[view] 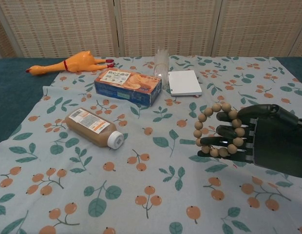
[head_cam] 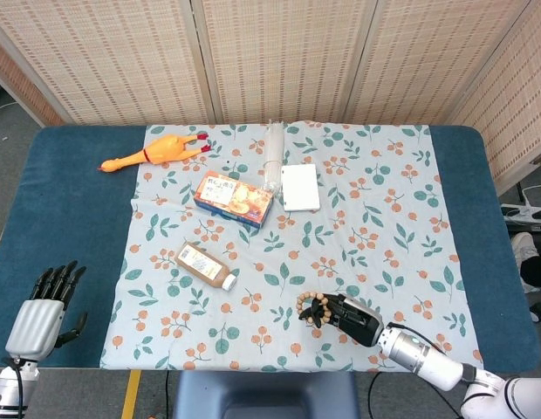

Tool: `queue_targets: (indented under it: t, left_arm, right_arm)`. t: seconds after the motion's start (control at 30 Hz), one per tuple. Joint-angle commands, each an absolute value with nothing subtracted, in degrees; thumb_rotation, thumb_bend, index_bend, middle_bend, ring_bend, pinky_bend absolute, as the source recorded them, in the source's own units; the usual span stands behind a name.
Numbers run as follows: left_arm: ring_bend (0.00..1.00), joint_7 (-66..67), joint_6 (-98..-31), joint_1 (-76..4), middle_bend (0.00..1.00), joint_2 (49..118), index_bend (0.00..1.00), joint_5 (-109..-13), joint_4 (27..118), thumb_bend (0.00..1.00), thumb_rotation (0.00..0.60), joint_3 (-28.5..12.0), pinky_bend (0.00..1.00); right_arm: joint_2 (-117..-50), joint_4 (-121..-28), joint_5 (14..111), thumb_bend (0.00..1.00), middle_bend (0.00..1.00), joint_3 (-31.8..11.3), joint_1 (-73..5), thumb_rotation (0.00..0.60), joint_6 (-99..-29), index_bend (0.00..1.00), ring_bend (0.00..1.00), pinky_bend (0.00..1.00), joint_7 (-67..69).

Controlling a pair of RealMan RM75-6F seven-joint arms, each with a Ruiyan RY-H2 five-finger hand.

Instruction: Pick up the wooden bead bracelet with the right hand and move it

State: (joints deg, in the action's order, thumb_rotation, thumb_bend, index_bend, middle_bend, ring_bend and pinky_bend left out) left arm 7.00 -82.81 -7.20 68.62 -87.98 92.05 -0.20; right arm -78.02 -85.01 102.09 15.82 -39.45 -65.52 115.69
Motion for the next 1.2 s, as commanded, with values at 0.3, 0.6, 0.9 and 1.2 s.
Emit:
queue_targets:
  t: [0.3,0.6,0.9,1.2]
  left_arm:
    - [0.00,7.0,-83.2,-7.1,0.00,68.5,0.00,-88.2,92.2,0.45,0.600,-0.2,0.06]
    - [0.00,6.7,-83.4,-6.9,0.00,68.3,0.00,-88.3,92.3,0.45,0.600,-0.2,0.06]
    - [0.00,6.3,-83.6,-6.8,0.00,68.1,0.00,-88.4,92.3,0.45,0.600,-0.2,0.06]
    - [0.00,6.3,-83.5,-6.8,0.00,68.1,0.00,-88.4,92.4,0.46,0.600,-0.2,0.07]
  right_arm:
    - [-76.6,-86.2,101.8,1.00,0.59,16.0,-40.6,0.600,-65.8,0.47,0.18,0.18,116.3]
    - [-76.1,-86.5,100.8,1.00,0.58,15.6,-40.4,0.600,-65.7,0.47,0.18,0.15,111.0]
    - [-75.3,-89.8,91.0,1.00,0.58,11.2,-37.4,0.600,-62.1,0.47,0.16,0.13,80.7]
    - [-76.5,-84.9,85.6,1.00,0.58,9.4,-34.0,0.600,-62.1,0.49,0.16,0.13,31.0]
